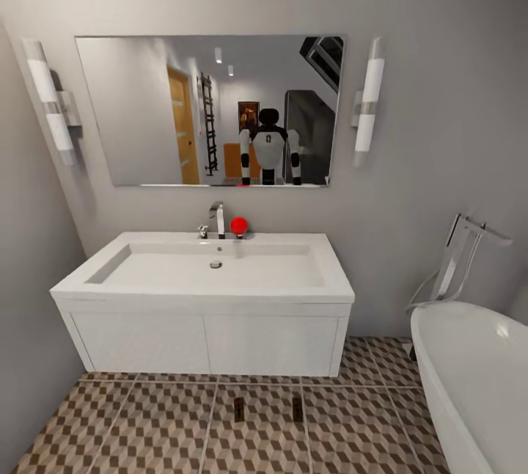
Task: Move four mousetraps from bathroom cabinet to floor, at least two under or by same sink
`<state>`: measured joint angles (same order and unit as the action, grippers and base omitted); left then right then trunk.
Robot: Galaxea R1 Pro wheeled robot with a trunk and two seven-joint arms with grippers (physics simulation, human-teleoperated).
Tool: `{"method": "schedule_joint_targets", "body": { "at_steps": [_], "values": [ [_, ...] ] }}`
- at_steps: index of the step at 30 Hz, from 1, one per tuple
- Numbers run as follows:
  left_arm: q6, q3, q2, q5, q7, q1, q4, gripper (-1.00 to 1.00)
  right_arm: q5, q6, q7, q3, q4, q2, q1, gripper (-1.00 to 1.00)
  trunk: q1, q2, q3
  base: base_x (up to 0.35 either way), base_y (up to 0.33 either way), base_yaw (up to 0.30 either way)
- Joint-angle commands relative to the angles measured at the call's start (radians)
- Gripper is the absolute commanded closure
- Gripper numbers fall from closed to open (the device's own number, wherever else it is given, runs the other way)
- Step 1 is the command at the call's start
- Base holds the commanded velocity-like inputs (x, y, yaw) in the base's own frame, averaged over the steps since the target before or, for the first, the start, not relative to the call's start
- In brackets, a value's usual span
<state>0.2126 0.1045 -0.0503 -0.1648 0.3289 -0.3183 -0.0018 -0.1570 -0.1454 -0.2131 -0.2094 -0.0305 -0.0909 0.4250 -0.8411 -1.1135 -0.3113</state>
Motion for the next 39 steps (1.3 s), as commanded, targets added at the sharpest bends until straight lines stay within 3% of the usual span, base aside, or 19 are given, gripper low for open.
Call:
{"method": "schedule_joint_targets", "body": {
  "at_steps": [1, 39],
  "values": [
    [0.004, 0.009, 0.000, -0.010, 0.002, -0.001, 0.001, -1.00, -0.010, -0.007, 0.000, -0.008, -0.003, 0.000, 0.001, -1.00, 0.004, 0.006, 0.002, 0.000, 0.000, 0.000],
    [0.004, 0.008, 0.000, -0.011, 0.002, -0.001, 0.002, -1.00, -0.010, -0.007, 0.000, -0.008, -0.003, 0.000, 0.001, -1.00, 0.150, 0.272, 0.121, 0.000, 0.000, 0.000]
  ]
}}
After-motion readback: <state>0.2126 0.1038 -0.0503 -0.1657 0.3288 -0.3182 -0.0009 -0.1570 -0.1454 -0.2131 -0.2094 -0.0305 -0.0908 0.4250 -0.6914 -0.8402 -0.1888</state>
